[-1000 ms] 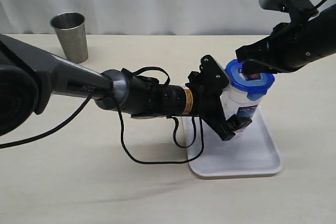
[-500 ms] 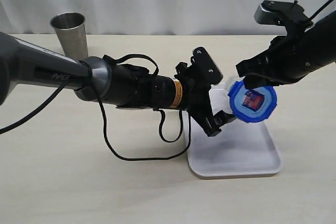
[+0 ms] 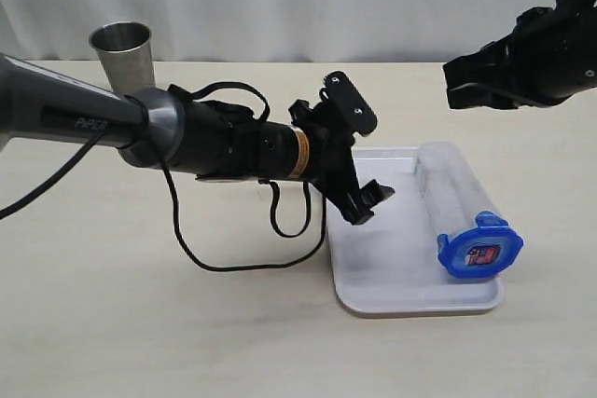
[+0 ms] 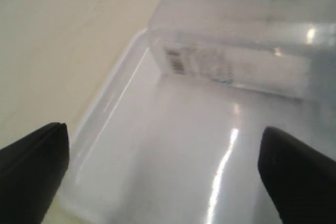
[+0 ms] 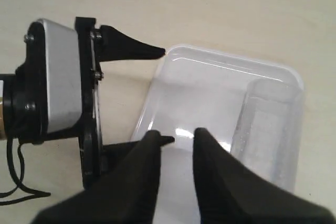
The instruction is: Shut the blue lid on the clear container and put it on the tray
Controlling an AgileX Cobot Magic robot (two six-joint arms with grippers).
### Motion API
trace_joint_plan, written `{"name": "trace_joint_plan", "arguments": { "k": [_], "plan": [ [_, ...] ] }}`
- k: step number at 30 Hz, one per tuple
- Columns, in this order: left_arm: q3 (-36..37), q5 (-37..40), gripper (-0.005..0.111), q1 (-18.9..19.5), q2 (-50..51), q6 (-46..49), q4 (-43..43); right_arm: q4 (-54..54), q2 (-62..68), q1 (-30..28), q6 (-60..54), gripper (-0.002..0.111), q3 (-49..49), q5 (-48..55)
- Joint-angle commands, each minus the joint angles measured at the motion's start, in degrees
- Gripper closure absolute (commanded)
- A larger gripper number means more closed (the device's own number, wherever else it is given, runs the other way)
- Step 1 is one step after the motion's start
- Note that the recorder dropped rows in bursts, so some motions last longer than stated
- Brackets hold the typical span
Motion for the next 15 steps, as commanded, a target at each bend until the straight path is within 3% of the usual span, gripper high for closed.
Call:
{"name": "trace_joint_plan", "arguments": {
  "k": [1,3,6,10,13,15],
  "plan": [
    [0.1,12.2,0.010,0.2,-5.5,-4.2,-1.9,-4.9,0.8,-0.5,5.7,0.059,-0.4,-0.8],
    [0.1,17.0,0.010,0.0,-8.4,-5.8,-3.4,-11.0,1.8,-0.5,11.5,0.048,-0.4,-1.8],
    [0.0,23.7,0.010,-0.3,-11.3,-5.4,-3.3,-19.4,4.1,-0.6,21.4,0.046,-0.5,-3.0],
    [0.0,33.7,0.010,-0.2,-15.0,-4.3,-3.3,-16.3,11.5,-0.6,17.9,0.046,-1.8,-2.8],
    [0.4,40.9,0.010,-0.2,-18.8,-2.2,-3.4,-17.1,20.5,-0.6,17.5,0.045,-8.7,1.1],
    [1.9,39.8,0.010,0.1,-21.1,-2.2,-3.5,-17.9,24.6,-0.6,17.5,0.045,-13.2,3.0]
  ]
}}
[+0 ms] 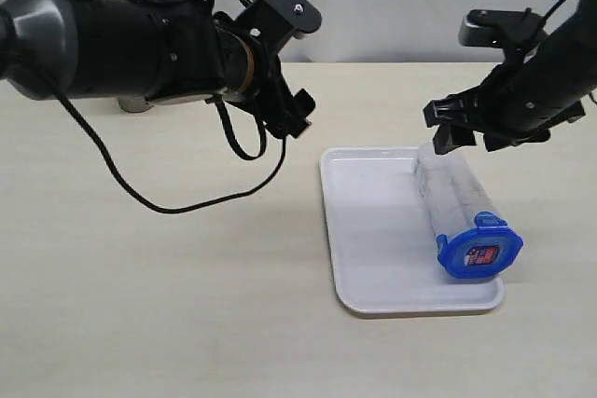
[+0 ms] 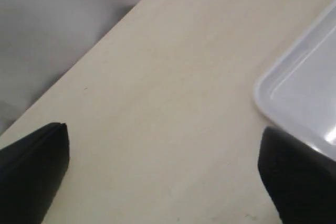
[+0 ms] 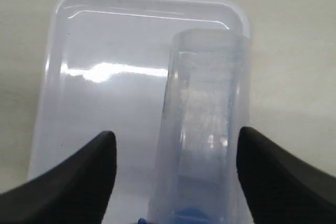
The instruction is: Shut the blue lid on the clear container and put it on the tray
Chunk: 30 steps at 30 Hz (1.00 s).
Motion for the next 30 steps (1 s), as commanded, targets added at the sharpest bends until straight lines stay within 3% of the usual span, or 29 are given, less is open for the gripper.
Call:
{"name": "trace_joint_plan", "arguments": {
  "k": [1,7,14,17,19,22,30],
  "plan": [
    [2.8,0.7,0.010,0.1,-5.6,0.7,-0.8,-2.2,8.0,-0.2,-0.5,0.045,-8.5,3.8],
    [6.7,-2.1,0.010,0.1,-10.1,0.7,-0.8,-10.3,17.4,-0.2,2.9,0.031,-16.8,12.8],
    [6.8,-1.7,0.010,0.2,-10.1,0.6,-1.1,-4.3,21.9,-0.1,-1.7,0.033,-16.7,14.0],
    [7.6,-1.3,0.010,0.2,-10.1,0.6,-0.9,-3.4,22.3,-0.1,-1.9,0.056,-16.7,15.5],
    [8.9,-2.6,0.010,0.2,-10.1,0.7,-0.6,-3.3,21.7,-0.1,-2.3,0.081,-17.6,17.7],
    [10.4,-4.9,0.010,0.2,-10.1,0.7,-0.6,-1.6,20.0,-0.1,-4.4,0.103,-18.7,19.9],
    [16.0,-16.0,0.010,0.2,-10.1,0.7,-0.7,10.9,10.9,-0.1,-12.9,0.104,-18.7,17.9]
  ]
}}
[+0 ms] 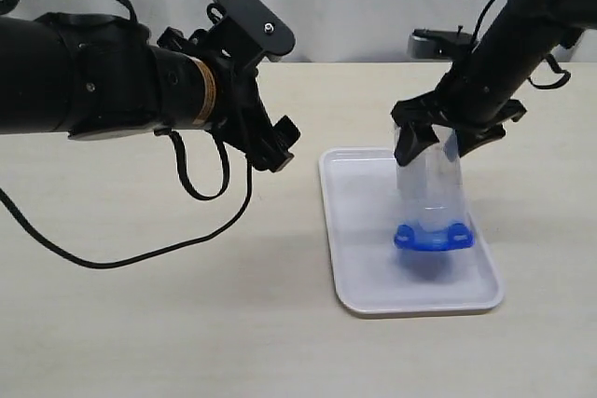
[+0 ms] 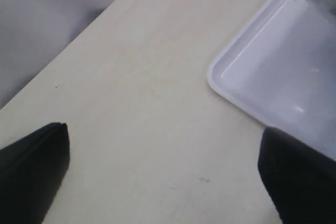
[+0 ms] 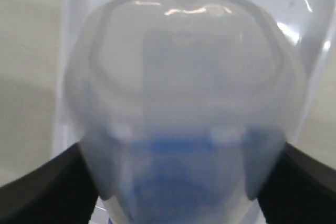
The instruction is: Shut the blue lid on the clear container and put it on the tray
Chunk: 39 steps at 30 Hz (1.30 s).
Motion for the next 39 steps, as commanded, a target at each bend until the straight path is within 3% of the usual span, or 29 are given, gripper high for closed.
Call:
{"name": "trace_joint_plan", "arguments": {
  "k": [1,6,11,19,21,23,25,28,30,34,39],
  "plan": [
    [3.2,-7.7,0.010,0.1,-0.5,0.0,-0.1,3.9,-4.8,-0.1,-2.9,0.104,-0.5,-1.6],
    [5.9,-11.7,0.010,0.1,-0.4,0.0,-0.1,5.5,-9.1,-0.1,-5.1,0.104,-0.1,-2.9],
    [7.2,-20.4,0.010,0.0,2.1,-0.2,0.1,17.2,-13.0,-0.1,-13.4,0.104,2.3,-3.7],
    [7.0,-33.3,0.010,0.0,11.0,14.6,-0.1,22.6,-16.0,-0.1,-15.3,0.104,2.4,-2.7],
    [7.0,-35.9,0.010,0.0,12.1,17.9,-3.6,22.9,-16.1,-0.1,-15.3,0.104,2.4,-2.6],
    [7.0,-36.2,0.012,0.0,12.5,19.6,-13.8,22.9,-16.1,-0.1,-15.3,0.104,2.5,-2.6],
    [7.0,-36.2,0.021,0.0,12.5,22.4,-22.6,22.9,-16.1,-0.1,-15.4,0.104,2.5,-2.6],
    [7.0,-37.0,0.049,0.1,12.5,26.6,-34.8,22.9,-16.1,-0.1,-15.4,0.104,2.5,-2.6],
    [7.0,-38.9,0.073,0.1,12.5,26.7,-36.3,22.9,-16.1,-0.1,-15.4,0.104,2.5,-2.6],
    [7.0,-42.6,0.106,0.0,12.5,26.6,-35.1,24.2,-16.1,-0.1,-17.6,0.104,2.5,-2.7],
    [7.0,-45.0,0.107,1.1,12.5,26.6,-41.5,31.4,-18.6,-0.1,-32.3,0.104,6.5,-11.4]
  ]
}}
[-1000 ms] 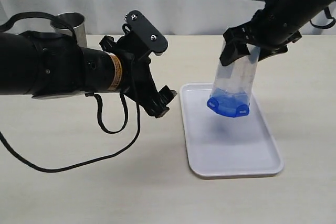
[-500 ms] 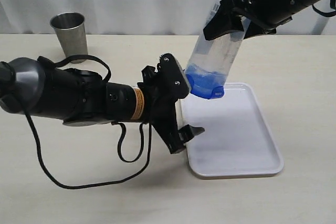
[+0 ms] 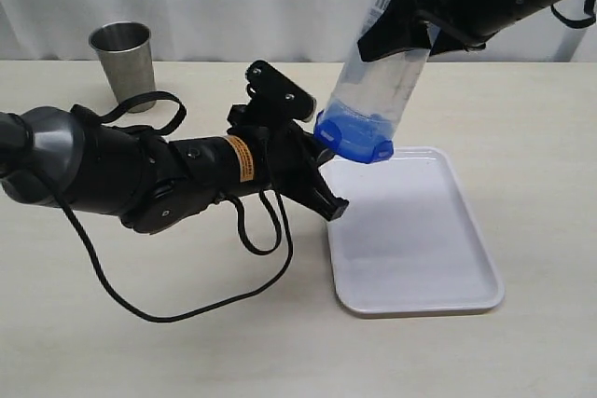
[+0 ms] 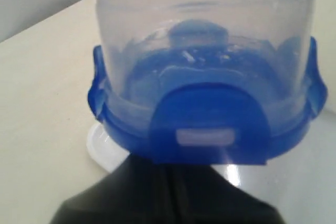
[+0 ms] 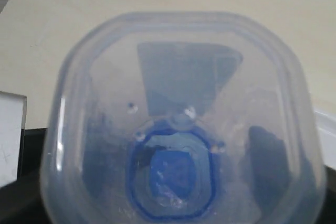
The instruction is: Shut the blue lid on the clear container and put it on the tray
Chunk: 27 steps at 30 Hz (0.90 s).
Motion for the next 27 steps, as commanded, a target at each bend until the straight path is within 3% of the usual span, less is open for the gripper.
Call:
{"name": "trace_joint_plan", "arguments": {
  "k": [1,6,12,17,22,25,27],
  "plan": [
    [-0.1,-4.9,0.107,1.6,-0.2,0.1,-5.7,7.4,-4.4,-0.1,-14.1,0.104,6.2,-10.3],
    [-0.1,-4.2,0.107,4.3,-0.2,0.1,-5.7,4.6,-11.0,-0.1,-25.9,0.104,17.4,-33.0],
    [0.1,-4.1,0.107,7.4,-0.2,0.1,-5.3,-1.3,-14.0,1.3,-44.5,0.104,21.8,-38.9],
    [0.1,-3.3,0.107,9.5,-0.2,0.1,-3.1,-23.2,-15.5,8.5,-46.0,0.104,26.9,-47.5],
    [0.1,-3.3,0.107,12.0,-0.2,0.1,-1.3,-60.0,-15.6,12.6,-46.0,0.104,35.0,-56.9],
    [0.1,-3.9,0.107,13.1,-0.2,0.1,-1.3,-68.2,-15.6,11.7,-48.6,0.104,37.6,-63.7],
    [0.1,-5.8,0.107,13.6,-0.2,0.1,-1.2,-68.6,-15.6,11.7,-62.9,0.104,40.1,-70.2]
  ]
}}
